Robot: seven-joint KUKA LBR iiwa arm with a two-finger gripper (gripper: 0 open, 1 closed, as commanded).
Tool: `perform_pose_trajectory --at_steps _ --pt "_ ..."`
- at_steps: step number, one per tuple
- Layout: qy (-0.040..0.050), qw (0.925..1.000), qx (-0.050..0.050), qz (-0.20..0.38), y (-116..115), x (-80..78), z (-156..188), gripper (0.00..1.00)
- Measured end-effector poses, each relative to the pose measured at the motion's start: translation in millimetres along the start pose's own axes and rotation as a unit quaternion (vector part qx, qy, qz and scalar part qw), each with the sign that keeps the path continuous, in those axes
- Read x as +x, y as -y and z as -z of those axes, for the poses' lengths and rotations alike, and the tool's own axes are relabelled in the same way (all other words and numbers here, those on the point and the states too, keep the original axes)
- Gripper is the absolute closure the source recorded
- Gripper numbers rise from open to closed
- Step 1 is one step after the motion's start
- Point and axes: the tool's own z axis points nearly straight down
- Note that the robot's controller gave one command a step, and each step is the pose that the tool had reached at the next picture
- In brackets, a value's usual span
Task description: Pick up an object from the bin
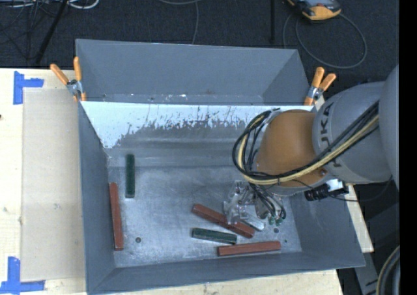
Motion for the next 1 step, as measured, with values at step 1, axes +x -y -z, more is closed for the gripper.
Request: perform_pose_trajectory --at_steps 1 --pt "0.0061 1.0 0.0 -0.001 -0.5 -1.0 -3.4 0.0"
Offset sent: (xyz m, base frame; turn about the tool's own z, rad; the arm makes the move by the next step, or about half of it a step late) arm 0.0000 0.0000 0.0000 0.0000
